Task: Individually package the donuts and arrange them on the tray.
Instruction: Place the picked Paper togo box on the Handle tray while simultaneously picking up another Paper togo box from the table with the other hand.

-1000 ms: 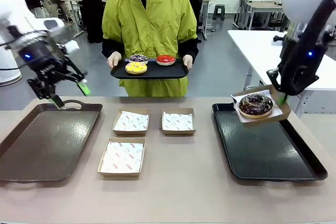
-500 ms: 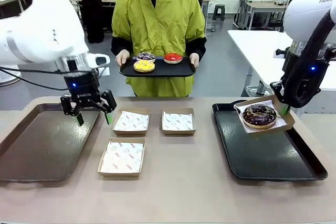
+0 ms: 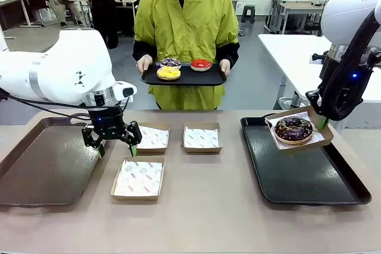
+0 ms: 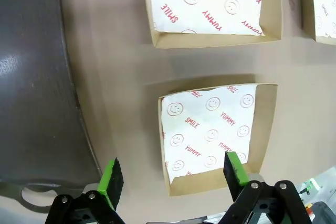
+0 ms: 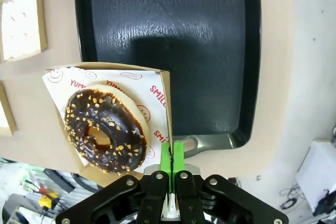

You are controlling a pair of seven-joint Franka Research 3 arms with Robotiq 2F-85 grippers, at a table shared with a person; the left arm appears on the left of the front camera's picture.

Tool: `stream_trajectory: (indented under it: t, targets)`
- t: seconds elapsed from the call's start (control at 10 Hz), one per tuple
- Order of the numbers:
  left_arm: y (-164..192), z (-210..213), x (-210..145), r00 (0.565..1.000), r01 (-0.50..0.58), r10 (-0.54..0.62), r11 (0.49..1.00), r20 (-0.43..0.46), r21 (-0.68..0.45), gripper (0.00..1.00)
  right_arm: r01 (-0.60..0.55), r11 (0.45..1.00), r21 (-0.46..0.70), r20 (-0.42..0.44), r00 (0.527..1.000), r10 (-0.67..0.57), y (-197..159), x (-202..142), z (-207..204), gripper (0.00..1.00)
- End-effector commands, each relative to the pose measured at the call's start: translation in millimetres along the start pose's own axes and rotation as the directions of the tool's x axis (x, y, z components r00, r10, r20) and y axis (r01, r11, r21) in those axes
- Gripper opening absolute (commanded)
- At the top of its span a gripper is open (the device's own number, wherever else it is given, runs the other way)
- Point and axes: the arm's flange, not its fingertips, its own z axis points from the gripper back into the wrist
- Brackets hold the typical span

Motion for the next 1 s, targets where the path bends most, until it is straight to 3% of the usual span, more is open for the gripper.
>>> stream_trajectory:
  t: [0.0,0.8,0.9]
  targets:
    - [3,3,2,1.000,0.001,-0.001,1.000,-0.008,0.012,1.00,0.006,1.000,-0.001,-0.003,1.000,-0.006,2,0,2,0.01]
    - [3,0,1,1.000,-0.005,0.005,1.000,-0.002,0.000,1.00,0.000,1.000,0.000,0.000,1.000,0.000,0,0,0,0.01]
    - [-8,-3,-16,1.000,0.004,-0.005,0.994,0.007,0.113,1.00,0.023,1.000,0.003,-0.012,1.000,-0.023,2,-2,-7,0.01]
